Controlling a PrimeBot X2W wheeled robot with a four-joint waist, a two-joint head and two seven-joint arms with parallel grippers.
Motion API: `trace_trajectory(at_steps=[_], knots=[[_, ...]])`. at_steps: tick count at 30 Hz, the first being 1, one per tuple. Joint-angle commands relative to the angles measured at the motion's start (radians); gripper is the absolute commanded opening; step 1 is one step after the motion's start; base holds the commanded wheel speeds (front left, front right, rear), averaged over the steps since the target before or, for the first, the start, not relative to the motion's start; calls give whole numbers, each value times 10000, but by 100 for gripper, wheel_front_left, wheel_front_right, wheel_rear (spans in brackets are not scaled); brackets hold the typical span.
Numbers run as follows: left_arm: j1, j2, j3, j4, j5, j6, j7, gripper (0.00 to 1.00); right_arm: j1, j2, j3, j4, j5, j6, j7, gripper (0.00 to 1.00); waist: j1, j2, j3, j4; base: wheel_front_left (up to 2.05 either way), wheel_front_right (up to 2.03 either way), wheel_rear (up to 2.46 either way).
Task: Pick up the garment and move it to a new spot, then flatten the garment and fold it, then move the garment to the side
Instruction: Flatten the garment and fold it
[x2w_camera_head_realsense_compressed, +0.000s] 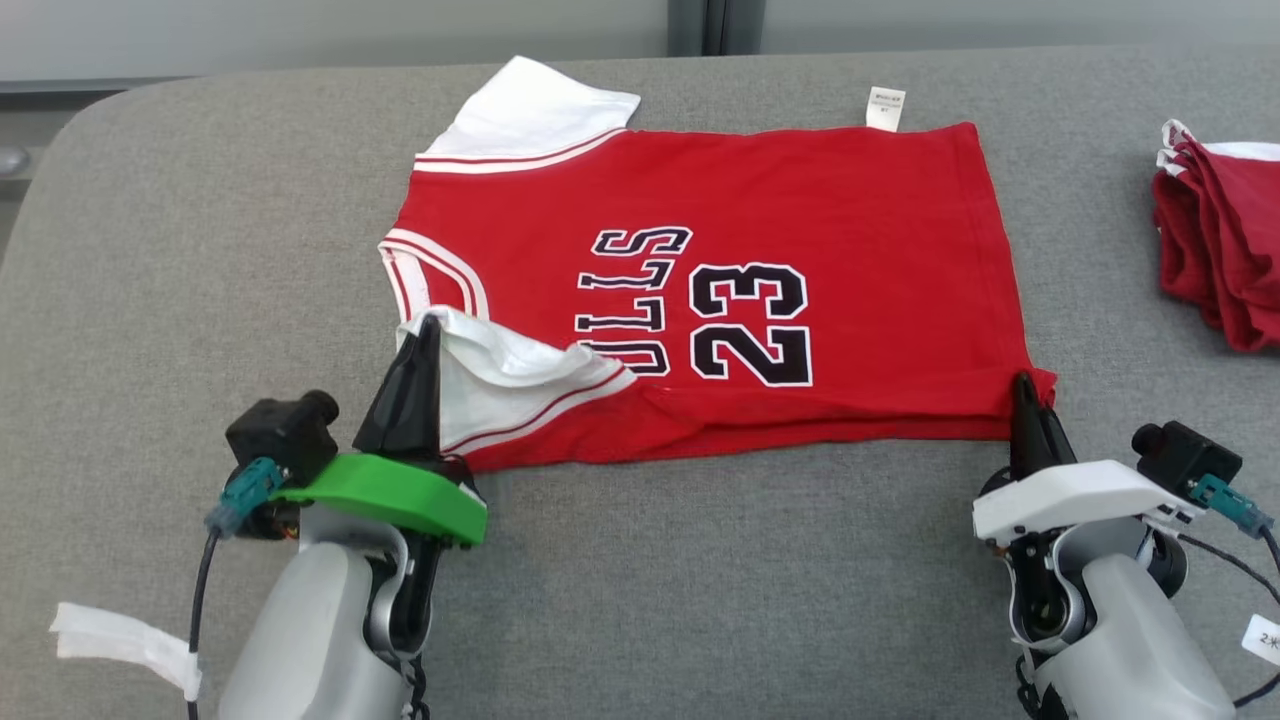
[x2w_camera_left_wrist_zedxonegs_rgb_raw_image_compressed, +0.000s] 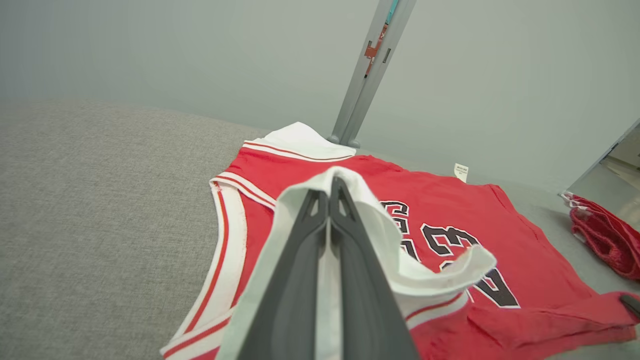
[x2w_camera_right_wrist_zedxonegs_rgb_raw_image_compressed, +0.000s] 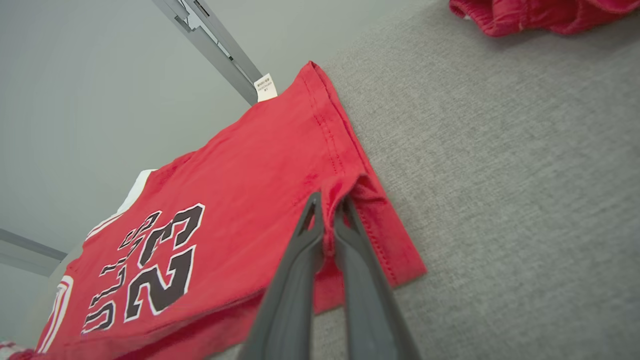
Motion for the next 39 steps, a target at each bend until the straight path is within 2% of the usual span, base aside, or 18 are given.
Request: trace_trajectory(at_steps=[1, 9, 18, 19, 20, 21, 22, 24, 25, 26, 33, 39], knots=[[-393, -23, 67, 269, -29, -42, -100, 0, -301, -31, -49, 88, -39, -2, -38, 0, 1, -1, 269, -89, 0, 0, 0], [-1782, -88, 310, 1651, 99, -115, -266, 0, -1049, -31, -151, 470, -255, -2, -45, 0, 1, -1, 709, -193, 0, 0, 0], [-2468, -161, 789, 2251, 435, -177, -271, 0, -1654, -32, -5, 863, -357, -2, -47, 0, 1, -1, 928, -290, 0, 0, 0], [-2519, -169, 800, 2341, 445, -180, -271, 0, -1695, -31, 12, 899, -400, -2, -47, 5, 1, -1, 935, -296, 0, 0, 0], [-2564, -177, 807, 2476, 434, -176, -272, 0, -1737, -28, 55, 933, -399, -2, -47, 31, 1, -1, 940, -301, 0, 0, 0], [-2609, -181, 817, 2554, 434, -182, -272, 0, -1775, -26, 132, 959, -390, -2, -47, 48, 1, -1, 945, -303, 0, 0, 0], [-2677, -185, 850, 2608, 470, -188, -272, 32, -1812, -28, 185, 965, -387, -2, -46, 100, 1, -1, 953, -311, 0, 0, 0], [-2705, -194, 922, 2686, 510, -197, -273, 50, -1897, -34, 221, 924, -539, -2, -46, 100, 1, -1, 973, -326, 0, 0, 0], [-2704, -197, 949, 2712, 526, -202, -273, 79, -1932, -31, 230, 904, -563, -2, -46, 100, 1, -1, 982, -329, 0, 0, 0], [-2709, -196, 980, 2743, 544, -206, -273, 100, -1966, -31, 223, 883, -614, -2, -46, 100, 1, -1, 986, -331, 0, 0, 0], [-2613, -202, 959, 2560, 427, -226, -274, 100, -2067, -31, 147, 656, -817, -2, -42, 100, 1, -1, 916, -304, 0, 0, 0], [-2322, -201, 1024, 2071, 582, -237, -262, 100, -1753, -29, -113, 100, -1477, -2, -40, 100, 1, -1, 654, -220, 0, 0, 0]])
